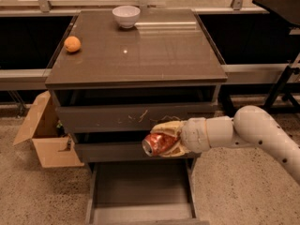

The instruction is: Pick coke can from bottom drawer and place on counter

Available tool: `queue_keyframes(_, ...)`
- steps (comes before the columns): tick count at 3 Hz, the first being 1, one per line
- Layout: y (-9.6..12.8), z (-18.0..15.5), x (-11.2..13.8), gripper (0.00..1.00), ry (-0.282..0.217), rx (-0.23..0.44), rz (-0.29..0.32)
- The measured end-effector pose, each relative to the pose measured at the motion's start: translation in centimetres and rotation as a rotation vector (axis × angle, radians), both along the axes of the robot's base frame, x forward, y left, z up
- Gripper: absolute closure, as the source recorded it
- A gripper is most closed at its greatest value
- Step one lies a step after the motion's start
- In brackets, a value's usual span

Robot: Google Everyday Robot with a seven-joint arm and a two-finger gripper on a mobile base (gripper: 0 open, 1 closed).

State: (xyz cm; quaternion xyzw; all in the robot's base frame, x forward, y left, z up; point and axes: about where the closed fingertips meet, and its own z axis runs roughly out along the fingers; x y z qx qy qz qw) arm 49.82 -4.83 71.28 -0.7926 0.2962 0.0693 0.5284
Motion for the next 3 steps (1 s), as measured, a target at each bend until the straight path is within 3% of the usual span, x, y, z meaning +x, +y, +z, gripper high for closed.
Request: queue_keyframes(3, -5.4, 12.1, 7.7, 1.00, -0.069, -0.025, -0.155)
